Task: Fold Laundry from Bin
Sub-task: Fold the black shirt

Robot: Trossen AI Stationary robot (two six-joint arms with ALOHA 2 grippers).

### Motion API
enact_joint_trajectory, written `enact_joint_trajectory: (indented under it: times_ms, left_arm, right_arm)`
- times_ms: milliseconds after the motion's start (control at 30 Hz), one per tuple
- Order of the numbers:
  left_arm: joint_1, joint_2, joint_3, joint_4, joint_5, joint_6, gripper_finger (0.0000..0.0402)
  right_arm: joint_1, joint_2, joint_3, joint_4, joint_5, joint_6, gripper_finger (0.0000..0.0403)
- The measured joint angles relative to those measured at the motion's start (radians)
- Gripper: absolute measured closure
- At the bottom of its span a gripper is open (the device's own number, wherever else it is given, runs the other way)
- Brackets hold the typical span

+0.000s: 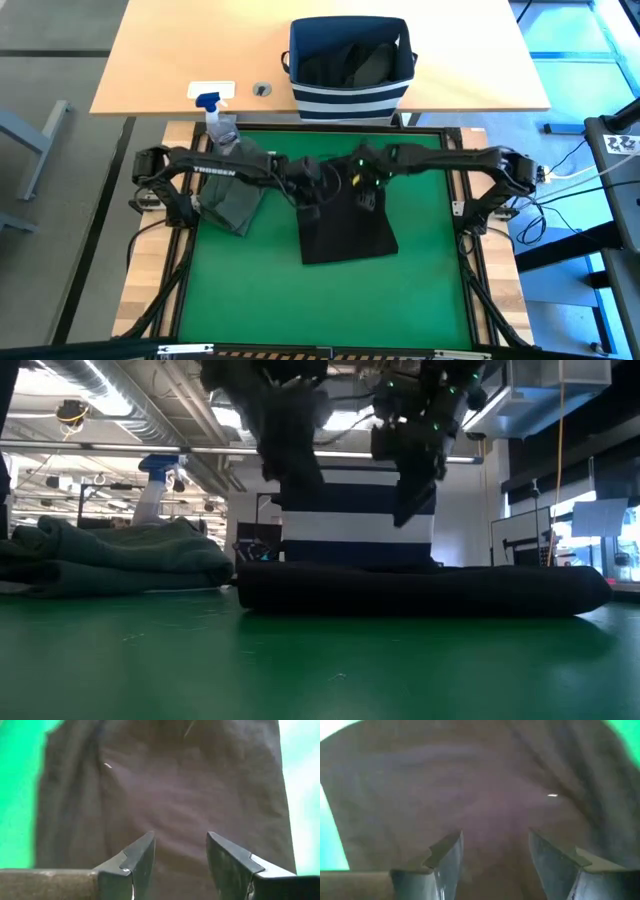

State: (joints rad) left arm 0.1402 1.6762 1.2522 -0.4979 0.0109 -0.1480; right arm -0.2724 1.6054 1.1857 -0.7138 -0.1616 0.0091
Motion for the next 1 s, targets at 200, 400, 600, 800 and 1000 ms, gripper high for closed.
enact_joint_trajectory:
  times_ms: [200,400,600,800,1000]
  left_arm:
    - [-0.069,0.016,-0.218,0.27,-0.047,-0.084,0.023]
    - [-0.112,0.056,-0.371,0.385,-0.056,-0.214,0.023]
    - [-0.112,0.026,-0.347,0.28,-0.037,-0.198,0.023]
    - [-0.061,-0.072,-0.221,0.185,-0.13,-0.117,0.023]
    - [0.028,-0.087,-0.204,0.204,-0.312,-0.086,0.023]
  right_arm:
    - [0.103,0.002,-0.226,0.274,0.074,0.135,0.0178]
    - [0.201,0.002,-0.397,0.408,0.104,0.263,0.0178]
    - [0.262,-0.001,-0.445,0.445,0.176,0.299,0.0178]
    - [0.259,0.003,-0.42,0.443,0.168,0.32,0.0178]
    - [0.259,0.003,-0.419,0.498,0.174,0.328,0.0178]
